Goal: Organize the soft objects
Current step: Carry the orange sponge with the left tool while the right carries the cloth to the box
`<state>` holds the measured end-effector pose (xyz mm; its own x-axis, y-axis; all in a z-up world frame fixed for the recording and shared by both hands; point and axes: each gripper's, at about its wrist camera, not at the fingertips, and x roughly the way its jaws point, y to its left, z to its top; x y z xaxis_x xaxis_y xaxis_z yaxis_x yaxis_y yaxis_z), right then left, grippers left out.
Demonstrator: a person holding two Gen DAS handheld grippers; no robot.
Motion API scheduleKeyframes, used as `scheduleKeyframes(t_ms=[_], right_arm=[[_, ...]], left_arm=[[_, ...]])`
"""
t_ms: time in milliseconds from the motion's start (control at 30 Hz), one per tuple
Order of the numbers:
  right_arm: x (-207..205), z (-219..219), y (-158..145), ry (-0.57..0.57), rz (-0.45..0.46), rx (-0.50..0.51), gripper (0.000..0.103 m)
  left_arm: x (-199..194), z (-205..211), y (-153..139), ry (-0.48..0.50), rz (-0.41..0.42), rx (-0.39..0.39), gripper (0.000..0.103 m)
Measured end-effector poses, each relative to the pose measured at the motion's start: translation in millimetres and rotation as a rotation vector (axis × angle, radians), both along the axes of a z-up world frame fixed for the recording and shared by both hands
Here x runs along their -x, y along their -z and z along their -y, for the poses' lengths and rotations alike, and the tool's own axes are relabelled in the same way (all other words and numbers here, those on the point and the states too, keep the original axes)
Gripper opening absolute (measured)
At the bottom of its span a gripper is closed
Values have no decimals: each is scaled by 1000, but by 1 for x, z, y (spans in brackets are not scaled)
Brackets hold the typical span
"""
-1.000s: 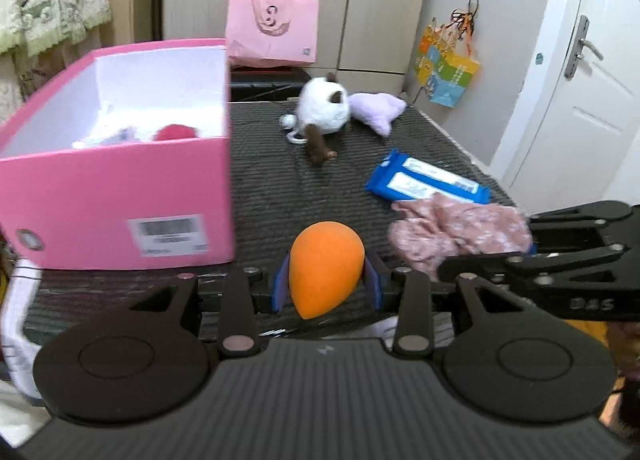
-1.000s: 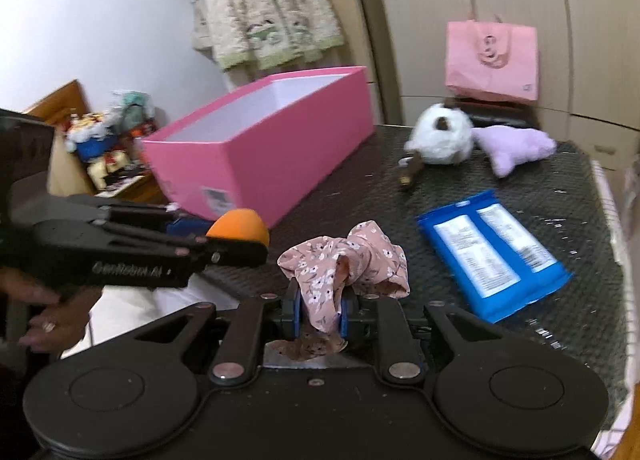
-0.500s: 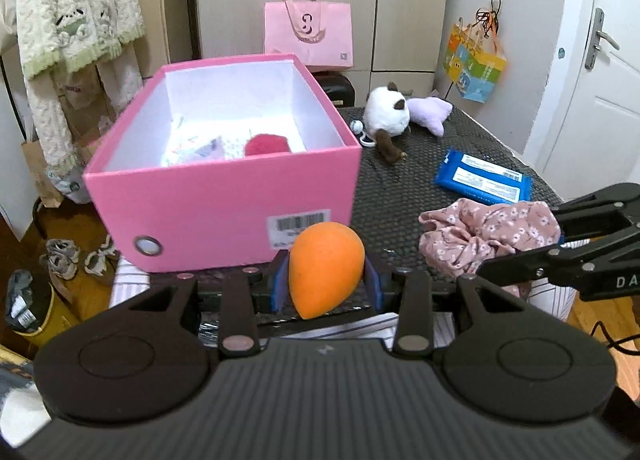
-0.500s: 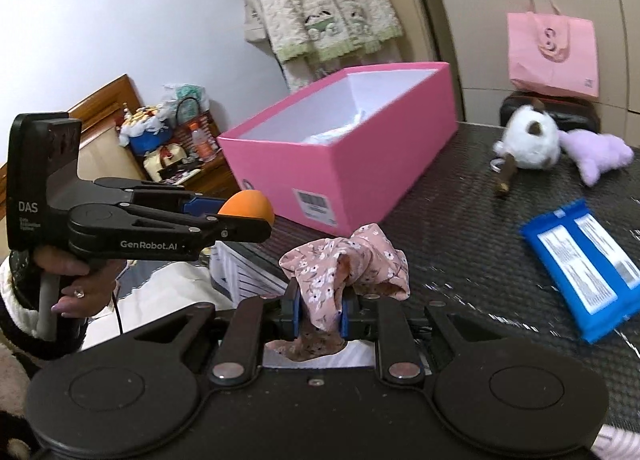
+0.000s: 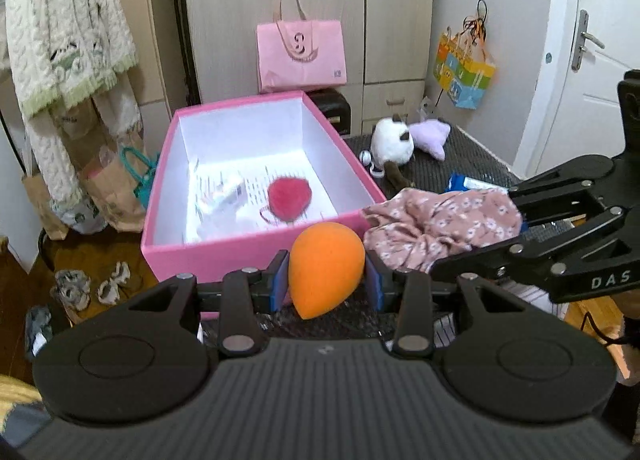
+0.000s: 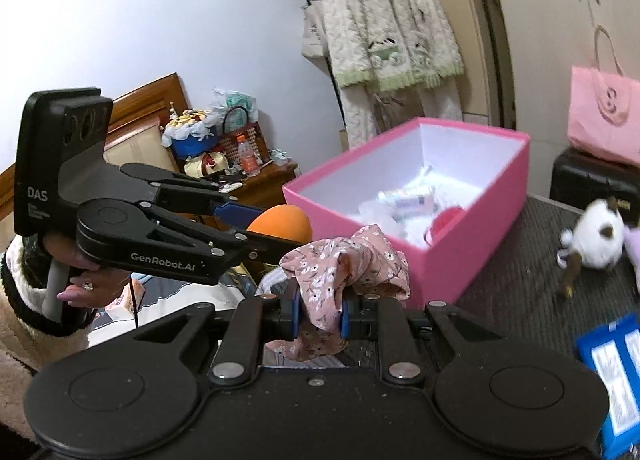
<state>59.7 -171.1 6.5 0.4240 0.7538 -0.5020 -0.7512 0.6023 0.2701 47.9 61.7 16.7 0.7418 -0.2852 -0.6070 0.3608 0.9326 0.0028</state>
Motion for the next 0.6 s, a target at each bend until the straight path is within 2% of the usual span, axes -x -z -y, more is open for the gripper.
scheduleKeyframes(t_ms=[200, 400, 600], right_arm=[[-17, -14, -18, 1, 52, 16, 23], [-42, -24, -23, 17, 111, 53, 23], [-84, -38, -25, 31, 133, 101, 23]], left_arm=[[-15, -3, -14, 7, 45, 15, 39], [-43, -9, -14, -4, 66, 34, 39], [-87, -21, -6, -55, 34, 91, 39]])
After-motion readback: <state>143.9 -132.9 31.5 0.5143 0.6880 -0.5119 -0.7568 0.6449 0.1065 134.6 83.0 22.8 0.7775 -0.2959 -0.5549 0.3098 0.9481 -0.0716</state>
